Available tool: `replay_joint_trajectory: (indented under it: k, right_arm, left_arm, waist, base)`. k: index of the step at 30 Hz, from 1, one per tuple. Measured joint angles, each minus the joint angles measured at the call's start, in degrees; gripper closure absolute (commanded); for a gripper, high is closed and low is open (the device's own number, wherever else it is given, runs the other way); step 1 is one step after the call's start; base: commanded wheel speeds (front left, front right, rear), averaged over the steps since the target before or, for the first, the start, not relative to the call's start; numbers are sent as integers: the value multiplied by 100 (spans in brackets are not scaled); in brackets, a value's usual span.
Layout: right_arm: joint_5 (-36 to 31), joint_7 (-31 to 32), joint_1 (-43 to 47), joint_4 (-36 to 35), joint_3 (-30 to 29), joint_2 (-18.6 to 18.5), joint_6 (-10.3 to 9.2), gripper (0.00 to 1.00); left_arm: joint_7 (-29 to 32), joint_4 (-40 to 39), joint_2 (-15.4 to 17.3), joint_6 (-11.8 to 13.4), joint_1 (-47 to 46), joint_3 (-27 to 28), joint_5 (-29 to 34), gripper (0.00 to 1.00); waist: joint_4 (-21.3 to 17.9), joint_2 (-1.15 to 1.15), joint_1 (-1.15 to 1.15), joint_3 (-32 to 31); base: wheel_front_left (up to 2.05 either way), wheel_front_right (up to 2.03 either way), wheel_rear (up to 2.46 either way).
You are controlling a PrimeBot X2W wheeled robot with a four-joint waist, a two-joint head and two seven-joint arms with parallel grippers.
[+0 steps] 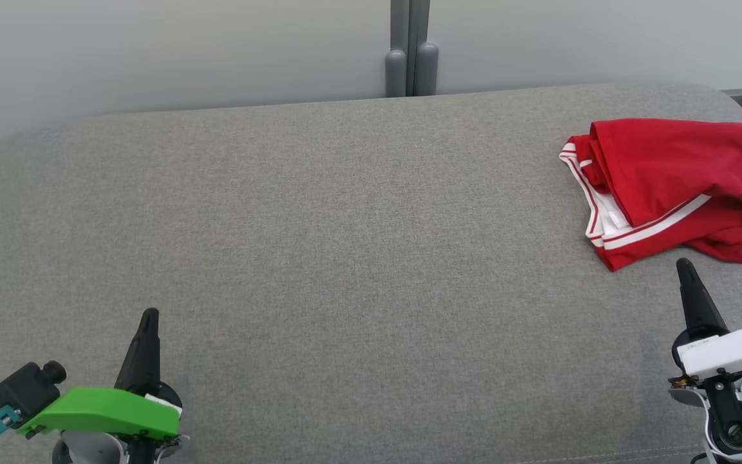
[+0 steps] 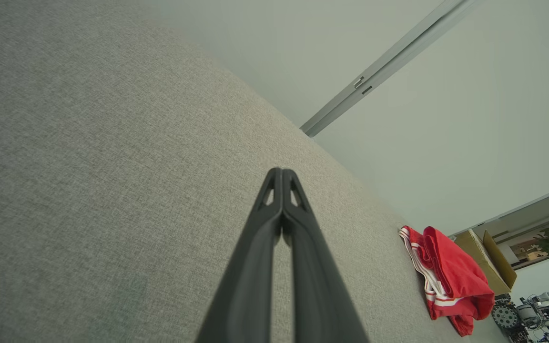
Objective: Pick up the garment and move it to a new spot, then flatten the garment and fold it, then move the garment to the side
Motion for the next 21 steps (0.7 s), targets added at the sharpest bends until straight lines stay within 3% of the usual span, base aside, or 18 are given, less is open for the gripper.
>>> replay_joint_trajectory:
  k: [21]
  right_arm:
    - [1211,364,-169,375,-347,355,298,100]
  left_arm:
    - [328,345,-63,-252,-69,334,-1289,100]
  waist:
    - [8,0,0,-82]
  base:
    - [0,0,0]
